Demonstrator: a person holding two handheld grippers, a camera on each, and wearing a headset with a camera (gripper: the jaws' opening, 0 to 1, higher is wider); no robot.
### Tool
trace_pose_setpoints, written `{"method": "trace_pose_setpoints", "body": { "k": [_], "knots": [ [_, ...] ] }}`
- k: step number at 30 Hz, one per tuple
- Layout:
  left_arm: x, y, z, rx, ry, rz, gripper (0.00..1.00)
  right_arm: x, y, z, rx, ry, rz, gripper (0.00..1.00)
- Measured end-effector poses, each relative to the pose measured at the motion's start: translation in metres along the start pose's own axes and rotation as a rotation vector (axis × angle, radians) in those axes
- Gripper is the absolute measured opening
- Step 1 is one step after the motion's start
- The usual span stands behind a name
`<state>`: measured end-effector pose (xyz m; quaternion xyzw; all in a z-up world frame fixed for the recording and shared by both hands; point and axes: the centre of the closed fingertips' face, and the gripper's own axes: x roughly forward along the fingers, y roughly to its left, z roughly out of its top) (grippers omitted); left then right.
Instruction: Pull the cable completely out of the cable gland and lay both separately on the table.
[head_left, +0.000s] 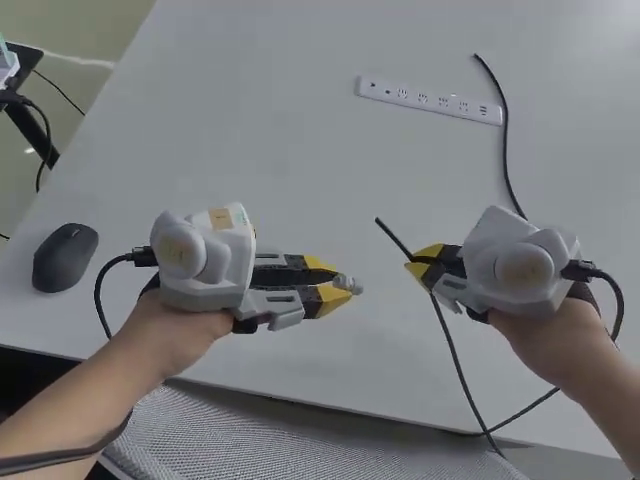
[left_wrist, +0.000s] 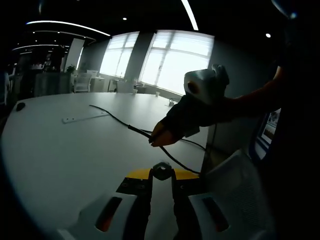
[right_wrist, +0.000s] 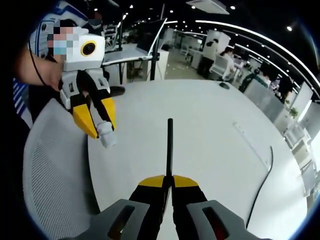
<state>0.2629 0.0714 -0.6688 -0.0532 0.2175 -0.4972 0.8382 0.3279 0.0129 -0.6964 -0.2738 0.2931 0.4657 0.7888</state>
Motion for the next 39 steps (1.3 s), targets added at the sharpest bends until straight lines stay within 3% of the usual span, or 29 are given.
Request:
{"method": "trace_pose_setpoints", "body": {
  "k": [12,23,30,39],
  "knots": [
    [-0.009,0.024,-0.043,-0.027,0.081,0.030,0.15,0.049,0.001,0.013,-0.033,0.013,0.045,0.00],
    [-0.006,0.034,-0.080,-0.059,0.135,0.036,0.16,0.096,0.032,0.004,-0.140,0.086,0.143,0.00],
    [-0.006,0.040,-0.100,-0.082,0.180,0.034,0.16,0.119,0.048,-0.008,-0.159,0.127,0.193,0.00],
    [-0.001,0.045,-0.121,-0.088,0.233,0.027,0.16,0.143,0.069,-0.007,-0.166,0.119,0.230,0.00]
  ]
}}
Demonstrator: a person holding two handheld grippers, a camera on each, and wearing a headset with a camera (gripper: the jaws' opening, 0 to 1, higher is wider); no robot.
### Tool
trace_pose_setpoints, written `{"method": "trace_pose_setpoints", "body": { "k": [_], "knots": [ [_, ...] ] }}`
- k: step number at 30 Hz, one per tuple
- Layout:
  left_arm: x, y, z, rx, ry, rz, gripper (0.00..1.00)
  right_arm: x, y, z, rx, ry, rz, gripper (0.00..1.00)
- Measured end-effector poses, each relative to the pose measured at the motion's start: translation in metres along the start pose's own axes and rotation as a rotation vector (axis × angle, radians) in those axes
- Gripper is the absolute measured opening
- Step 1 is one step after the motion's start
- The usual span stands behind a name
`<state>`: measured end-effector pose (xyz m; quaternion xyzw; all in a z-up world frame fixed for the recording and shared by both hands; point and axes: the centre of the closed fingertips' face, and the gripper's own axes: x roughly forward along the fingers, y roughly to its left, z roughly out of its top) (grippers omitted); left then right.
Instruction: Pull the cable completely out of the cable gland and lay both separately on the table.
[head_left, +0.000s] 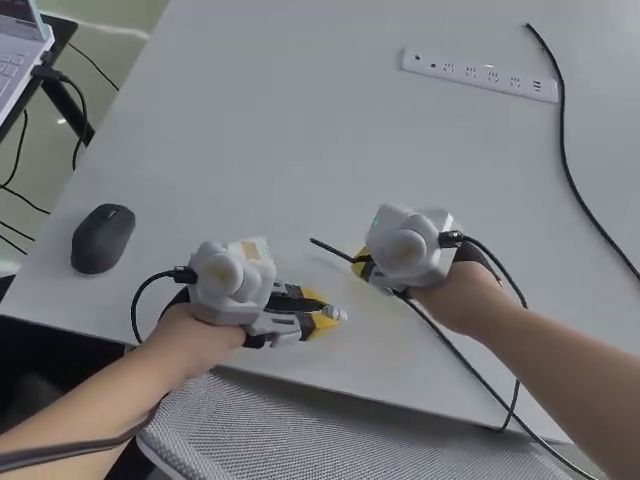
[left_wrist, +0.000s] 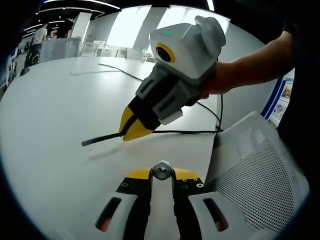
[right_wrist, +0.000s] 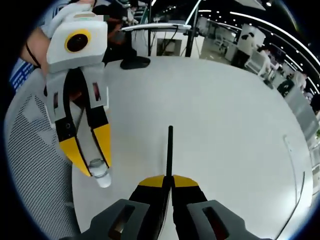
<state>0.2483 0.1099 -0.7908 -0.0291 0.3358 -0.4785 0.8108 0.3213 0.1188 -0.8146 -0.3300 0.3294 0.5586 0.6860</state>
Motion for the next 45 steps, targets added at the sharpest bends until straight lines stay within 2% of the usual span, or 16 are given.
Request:
{"method": "trace_pose_setpoints", "body": {
  "k": [6,15,17,24,27,30,33,45],
  "knots": [
    [0.002,0.007,-0.007,-0.001,0.012,0.008,0.16,0.011,0.008,-0.003,-0.028,0.014,0.026,0.00],
    [0.003,0.009,-0.011,-0.010,0.019,0.007,0.16,0.011,0.007,-0.002,-0.009,0.001,0.032,0.00],
    [0.004,0.010,-0.013,0.005,0.031,0.011,0.16,0.011,0.007,-0.002,-0.013,0.002,0.029,0.00],
    [0.004,0.012,-0.015,0.011,0.032,0.026,0.16,0.011,0.008,-0.001,-0.015,-0.001,0.022,0.00],
    [0.004,0.014,-0.019,0.020,0.054,0.035,0.16,0.011,0.007,-0.001,-0.021,0.002,0.022,0.00],
    [0.003,0.015,-0.018,0.026,0.054,0.040,0.16,0.011,0.008,-0.001,-0.021,0.005,0.024,0.00],
    [0.004,0.015,-0.022,0.052,0.076,0.048,0.16,0.012,0.008,-0.001,-0.023,0.007,0.022,0.00],
    [0.004,0.018,-0.023,0.070,0.089,0.058,0.16,0.012,0.008,-0.001,-0.020,0.015,0.027,0.01]
  ]
}}
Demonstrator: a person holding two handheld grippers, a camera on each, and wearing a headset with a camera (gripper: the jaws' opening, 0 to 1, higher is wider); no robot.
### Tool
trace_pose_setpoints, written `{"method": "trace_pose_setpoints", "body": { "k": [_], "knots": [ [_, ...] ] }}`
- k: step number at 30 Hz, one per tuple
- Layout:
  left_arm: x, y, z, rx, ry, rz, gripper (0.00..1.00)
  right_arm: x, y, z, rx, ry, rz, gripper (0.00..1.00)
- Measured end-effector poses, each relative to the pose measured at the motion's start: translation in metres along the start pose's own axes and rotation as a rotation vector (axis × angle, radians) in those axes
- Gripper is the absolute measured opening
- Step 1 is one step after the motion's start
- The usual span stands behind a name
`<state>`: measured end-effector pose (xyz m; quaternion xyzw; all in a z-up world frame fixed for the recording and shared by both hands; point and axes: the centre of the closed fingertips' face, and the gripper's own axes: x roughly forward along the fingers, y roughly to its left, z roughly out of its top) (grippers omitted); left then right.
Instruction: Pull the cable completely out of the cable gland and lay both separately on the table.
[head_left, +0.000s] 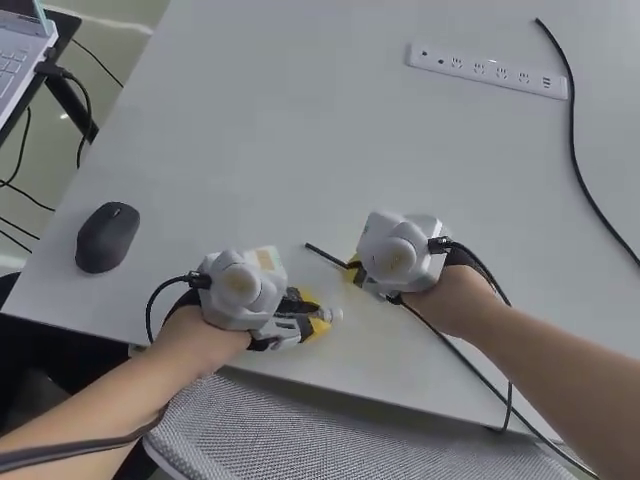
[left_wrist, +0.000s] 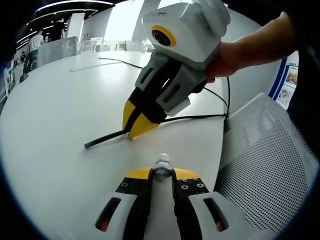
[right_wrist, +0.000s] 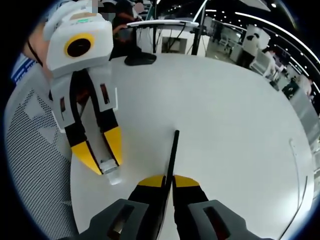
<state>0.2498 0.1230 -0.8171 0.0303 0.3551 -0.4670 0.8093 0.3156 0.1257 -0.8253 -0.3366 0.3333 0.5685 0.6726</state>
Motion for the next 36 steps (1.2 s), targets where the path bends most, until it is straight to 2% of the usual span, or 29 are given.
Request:
{"method": "trace_pose_setpoints", "body": {
  "k": [14,23,31,36],
  "knots": [
    [0.001,0.001,0.001,0.011,0.005,0.007,0.19,0.000,-0.001,0.000,0.003,0.005,-0.001,0.02],
    [-0.002,0.000,0.002,0.008,0.006,0.017,0.21,-0.004,-0.003,0.002,0.024,-0.002,-0.013,0.07],
    [-0.003,-0.001,0.007,0.009,-0.001,0.023,0.25,-0.014,-0.009,0.001,0.078,-0.018,-0.032,0.13],
    [-0.006,-0.002,0.008,0.012,-0.008,0.027,0.30,-0.029,-0.017,0.005,0.138,-0.055,-0.061,0.18]
  ]
}}
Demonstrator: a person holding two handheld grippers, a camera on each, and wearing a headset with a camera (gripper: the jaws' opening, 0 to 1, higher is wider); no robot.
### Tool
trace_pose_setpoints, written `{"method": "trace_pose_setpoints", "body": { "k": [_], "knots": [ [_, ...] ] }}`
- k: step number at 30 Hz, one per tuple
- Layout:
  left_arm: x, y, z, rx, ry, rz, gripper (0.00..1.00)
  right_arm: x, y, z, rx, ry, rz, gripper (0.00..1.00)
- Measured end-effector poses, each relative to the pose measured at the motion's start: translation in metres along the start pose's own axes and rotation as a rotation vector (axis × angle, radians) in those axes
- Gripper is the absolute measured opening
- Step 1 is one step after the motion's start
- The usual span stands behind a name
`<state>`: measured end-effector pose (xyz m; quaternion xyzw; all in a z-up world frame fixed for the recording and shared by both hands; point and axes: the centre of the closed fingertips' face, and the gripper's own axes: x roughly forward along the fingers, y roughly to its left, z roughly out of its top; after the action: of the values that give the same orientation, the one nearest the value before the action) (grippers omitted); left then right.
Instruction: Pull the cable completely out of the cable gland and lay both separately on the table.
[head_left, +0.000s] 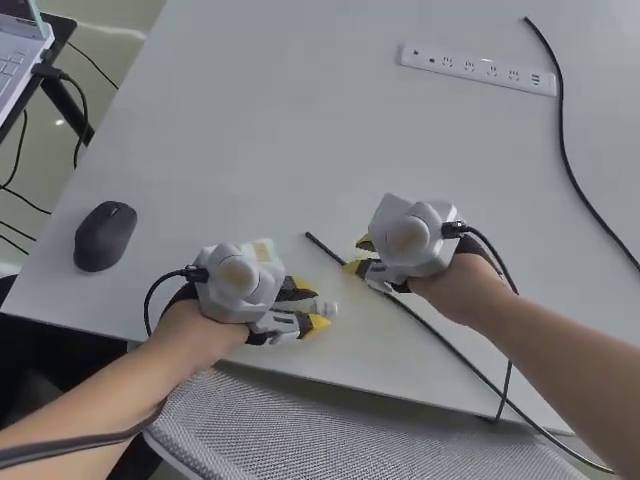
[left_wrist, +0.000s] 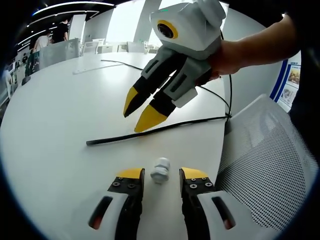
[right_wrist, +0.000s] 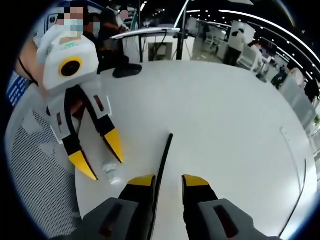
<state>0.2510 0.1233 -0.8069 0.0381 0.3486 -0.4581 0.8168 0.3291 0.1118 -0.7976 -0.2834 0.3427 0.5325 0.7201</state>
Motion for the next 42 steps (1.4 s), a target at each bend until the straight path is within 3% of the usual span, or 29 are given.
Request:
{"method": "trace_pose_setpoints", "body": {
  "k": [4,7,17,24,32,37,40,42],
  "knots": [
    [-0.007,-0.001,0.004,-0.016,-0.017,0.001,0.33,-0.015,-0.002,0.007,0.035,-0.040,-0.005,0.23],
    [-0.015,-0.001,0.008,-0.031,-0.037,0.009,0.36,-0.036,-0.008,0.013,0.062,-0.088,-0.031,0.24],
    [-0.029,-0.005,0.010,-0.063,-0.055,0.028,0.44,-0.091,-0.017,0.013,0.125,-0.169,-0.081,0.30],
    [-0.040,-0.008,0.024,-0.080,-0.105,0.040,0.48,-0.126,-0.017,0.013,0.196,-0.245,-0.110,0.35],
    [-0.059,-0.010,0.042,-0.098,-0.168,0.072,0.54,-0.159,-0.008,0.000,0.293,-0.326,-0.143,0.41],
    [-0.072,-0.012,0.050,-0.101,-0.193,0.095,0.58,-0.183,-0.001,-0.011,0.377,-0.391,-0.163,0.47],
    [-0.079,-0.013,0.053,-0.106,-0.209,0.107,0.61,-0.192,0.003,-0.021,0.397,-0.406,-0.179,0.50],
    [-0.082,-0.013,0.054,-0.106,-0.214,0.114,0.63,-0.198,0.007,-0.028,0.449,-0.417,-0.178,0.51]
  ]
}}
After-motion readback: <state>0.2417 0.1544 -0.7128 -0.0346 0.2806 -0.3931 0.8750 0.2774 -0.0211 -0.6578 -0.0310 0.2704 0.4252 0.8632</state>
